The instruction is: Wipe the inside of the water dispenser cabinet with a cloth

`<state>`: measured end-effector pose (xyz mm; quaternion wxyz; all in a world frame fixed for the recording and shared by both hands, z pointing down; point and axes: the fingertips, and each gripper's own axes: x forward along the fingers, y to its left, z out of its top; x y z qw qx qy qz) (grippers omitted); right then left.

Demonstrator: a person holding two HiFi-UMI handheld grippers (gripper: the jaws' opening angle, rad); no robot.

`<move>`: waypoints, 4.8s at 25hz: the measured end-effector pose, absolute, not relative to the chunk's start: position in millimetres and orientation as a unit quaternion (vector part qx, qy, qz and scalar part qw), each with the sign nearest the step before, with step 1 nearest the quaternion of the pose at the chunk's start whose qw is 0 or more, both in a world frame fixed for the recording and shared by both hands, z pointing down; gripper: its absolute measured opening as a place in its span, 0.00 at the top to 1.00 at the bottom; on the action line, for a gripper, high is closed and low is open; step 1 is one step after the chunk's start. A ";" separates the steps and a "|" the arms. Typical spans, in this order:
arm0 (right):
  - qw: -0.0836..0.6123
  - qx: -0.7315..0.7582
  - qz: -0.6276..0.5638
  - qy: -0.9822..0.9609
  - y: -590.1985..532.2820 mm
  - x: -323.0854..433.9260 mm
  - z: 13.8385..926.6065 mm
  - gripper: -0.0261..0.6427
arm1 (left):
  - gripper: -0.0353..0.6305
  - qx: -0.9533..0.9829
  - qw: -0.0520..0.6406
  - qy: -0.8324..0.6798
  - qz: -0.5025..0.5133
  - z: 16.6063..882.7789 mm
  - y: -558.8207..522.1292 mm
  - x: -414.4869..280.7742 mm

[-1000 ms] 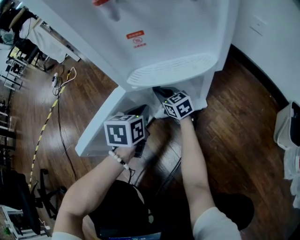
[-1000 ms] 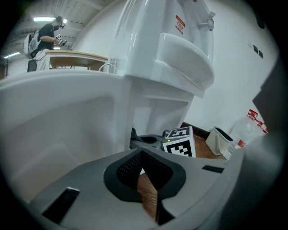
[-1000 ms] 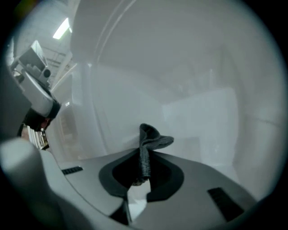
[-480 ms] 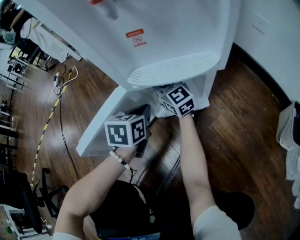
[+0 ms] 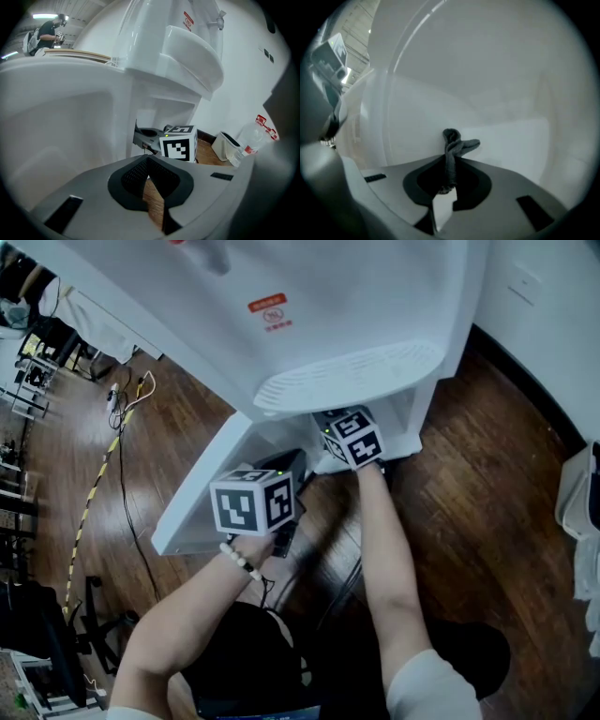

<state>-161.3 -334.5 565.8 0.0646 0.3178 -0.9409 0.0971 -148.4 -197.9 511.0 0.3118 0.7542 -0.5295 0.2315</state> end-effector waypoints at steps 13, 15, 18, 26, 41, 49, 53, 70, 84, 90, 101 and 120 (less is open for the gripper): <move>0.236 0.301 0.122 -0.916 -342.6 -175.0 659.8 0.91 | 0.95 0.759 0.320 -0.513 0.241 517.5 -195.6 -142.0; 0.279 0.300 0.111 -0.906 -348.2 -175.6 671.2 0.91 | 0.95 0.760 0.322 -0.510 0.242 518.4 -194.1 -140.6; 0.309 0.305 0.105 -0.895 -356.1 -173.3 681.0 0.91 | 0.95 0.762 0.323 -0.506 0.243 517.5 -191.8 -139.5; 0.132 0.314 0.077 -0.937 -366.1 -177.7 601.0 0.91 | 0.95 0.759 0.323 -0.513 0.239 516.1 -195.7 -145.6; 0.001 0.398 0.066 -0.915 -392.1 -157.1 523.1 0.91 | 0.95 0.758 0.314 -0.520 0.237 512.7 -194.9 -143.1; -0.009 0.421 0.152 -0.895 -403.7 -163.6 539.0 0.91 | 0.95 0.749 0.307 -0.530 0.253 516.2 -192.6 -146.0; 0.004 0.450 0.242 -0.859 -404.6 -148.5 593.5 0.91 | 0.95 0.747 0.311 -0.532 0.251 515.3 -192.3 -147.3; -0.110 0.498 0.275 -0.815 -416.5 -95.4 569.6 0.91 | 0.95 0.760 0.308 -0.519 0.242 505.2 -189.7 -135.3; -0.182 0.532 0.304 -0.769 -427.1 -59.0 566.7 0.91 | 0.95 0.761 0.306 -0.518 0.243 502.8 -190.4 -136.4; -0.169 0.549 0.352 -0.739 -430.2 -54.3 601.4 0.91 | 0.95 0.757 0.314 -0.517 0.246 510.5 -191.2 -140.5; -0.142 0.586 0.428 -0.673 -436.3 -31.3 656.7 0.91 | 0.95 0.757 0.321 -0.513 0.246 513.8 -193.8 -142.0; -0.266 0.607 0.256 -0.704 -410.6 -4.7 529.2 0.91 | 0.95 0.773 0.306 -0.503 0.235 495.9 -189.5 -123.5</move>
